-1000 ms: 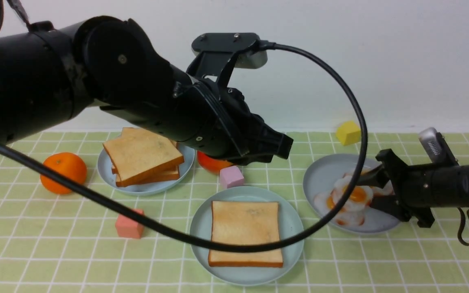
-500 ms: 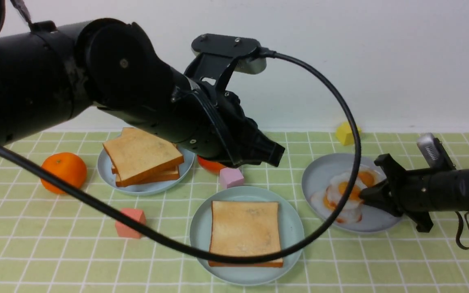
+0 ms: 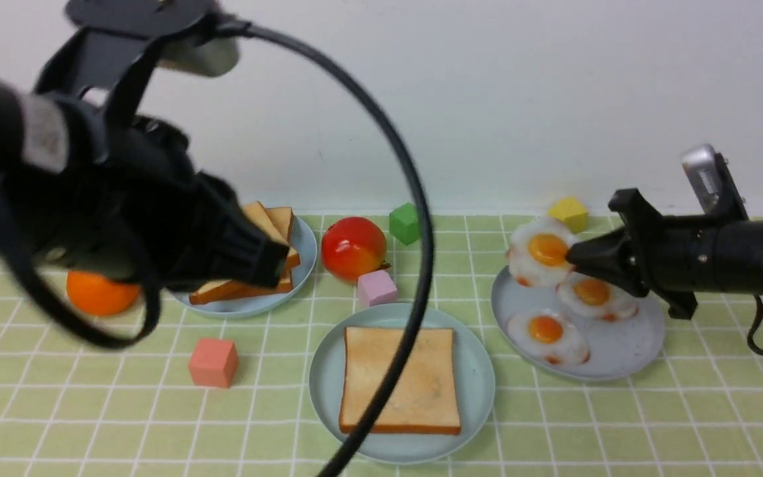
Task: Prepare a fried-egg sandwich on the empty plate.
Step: Use the right arm to place the fried egg on the slice of bread in the middle, then use the left arm to grab a slice of bread
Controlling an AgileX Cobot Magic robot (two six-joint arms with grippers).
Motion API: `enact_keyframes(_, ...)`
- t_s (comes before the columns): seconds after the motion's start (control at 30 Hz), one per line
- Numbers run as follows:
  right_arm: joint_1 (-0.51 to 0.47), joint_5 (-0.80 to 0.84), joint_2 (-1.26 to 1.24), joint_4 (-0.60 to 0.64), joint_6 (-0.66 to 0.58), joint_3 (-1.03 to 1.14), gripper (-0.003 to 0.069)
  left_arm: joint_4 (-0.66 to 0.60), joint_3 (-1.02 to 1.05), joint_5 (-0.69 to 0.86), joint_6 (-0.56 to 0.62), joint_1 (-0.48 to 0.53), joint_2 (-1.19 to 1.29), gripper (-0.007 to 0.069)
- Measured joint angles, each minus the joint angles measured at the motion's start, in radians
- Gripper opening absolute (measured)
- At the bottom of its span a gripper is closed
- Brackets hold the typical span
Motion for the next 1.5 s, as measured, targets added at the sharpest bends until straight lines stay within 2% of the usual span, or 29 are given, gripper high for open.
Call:
enact_keyframes(0.07, 0.04, 0.019, -0.008, -0.003, -0.003, 0.0, 0.0065, 0.001, 0.04, 0.0, -0.014, 0.0, -0.029, -0.0013)
enact_keyframes(0.13, 0.14, 0.026, -0.004, -0.018, -0.003, 0.0, 0.0065, 0.009, 0.145, -0.019, -0.046, 0.0, -0.094, -0.0013)
enact_keyframes(0.3, 0.302, -0.068, 0.045, -0.02, -0.003, 0.0, 0.0065, 0.037, 0.299, -0.106, -0.124, 0.0, -0.126, -0.0011)
enact_keyframes(0.47, 0.354, -0.141, 0.122, 0.007, -0.002, 0.0, 0.0095, 0.04, 0.352, -0.142, -0.156, 0.0, -0.124, -0.001)
enact_keyframes(0.53, 0.354, -0.152, 0.161, 0.018, -0.002, 0.0, 0.0144, 0.04, 0.355, -0.145, -0.157, 0.0, -0.124, -0.0009)
enact_keyframes(0.63, 0.344, -0.157, 0.193, -0.007, -0.022, 0.0, 0.0268, 0.04, 0.355, -0.15, -0.158, 0.0, -0.124, -0.0006)
enact_keyframes(0.67, 0.341, -0.153, 0.194, -0.016, -0.025, 0.0, 0.0288, 0.04, 0.355, -0.15, -0.158, 0.0, -0.124, -0.0006)
enact_keyframes(0.7, 0.328, -0.133, 0.189, -0.06, -0.034, -0.004, 0.0358, 0.042, 0.355, -0.151, -0.158, 0.0, -0.124, -0.0006)
enact_keyframes(0.8, 0.298, -0.115, 0.15, -0.167, -0.019, -0.006, 0.0504, 0.043, 0.355, -0.154, -0.16, 0.0, -0.124, -0.0004)
enact_keyframes(0.87, 0.277, -0.117, 0.114, -0.233, -0.006, -0.004, 0.057, 0.042, 0.355, -0.154, -0.167, 0.0, -0.124, -0.0003)
enact_keyframes(0.9, 0.252, -0.115, 0.054, -0.303, 0.002, -0.004, 0.0629, 0.042, 0.355, -0.154, -0.179, 0.0, -0.124, -0.0001)
enact_keyframes(0.97, 0.228, -0.087, -0.036, -0.393, 0.013, -0.022, 0.0668, 0.042, 0.355, -0.158, -0.182, 0.0, -0.124, 0.0001)
enact_keyframes(1.07, 0.215, -0.022, -0.14, -0.493, 0.05, -0.071, 0.0674, 0.043, 0.355, -0.18, -0.185, 0.0, -0.117, 0.0002)
enact_keyframes(1.17, 0.227, 0.104, -0.272, -0.659, 0.151, -0.172, 0.0636, 0.049, 0.355, -0.248, -0.185, 0.0, -0.08, 0.0004)
enact_keyframes(1.23, 0.261, 0.173, -0.349, -0.818, 0.267, -0.233, 0.0584, 0.05, 0.355, -0.289, -0.193, 0.0, -0.05, 0.0004)
enact_keyframes(1.27, 0.265, 0.178, -0.362, -0.833, 0.278, -0.237, 0.058, 0.05, 0.355, -0.296, -0.194, 0.002, -0.048, 0.0004)
enact_keyframes(1.3, 0.301, 0.206, -0.413, -0.951, 0.374, -0.254, 0.0546, 0.047, 0.355, -0.316, -0.208, 0.012, -0.032, 0.0004)
enact_keyframes(1.33, 0.306, 0.208, -0.413, -0.966, 0.386, -0.255, 0.0542, 0.045, 0.354, -0.319, -0.212, 0.014, -0.031, 0.0004)
enact_keyframes(1.37, 0.334, 0.224, -0.442, -1.041, 0.449, -0.258, 0.0522, 0.041, 0.35, -0.33, -0.221, 0.028, -0.026, 0.0004)
enact_keyframes(1.47, 0.459, 0.262, -0.531, -1.309, 0.66, -0.257, 0.0467, 0.018, 0.3, -0.359, -0.228, 0.156, -0.023, 0.0004)
enact_keyframes(1.5, 0.492, 0.262, -0.544, -1.344, 0.7, -0.251, 0.046, 0.006, 0.29, -0.359, -0.221, 0.181, -0.023, 0.0004)
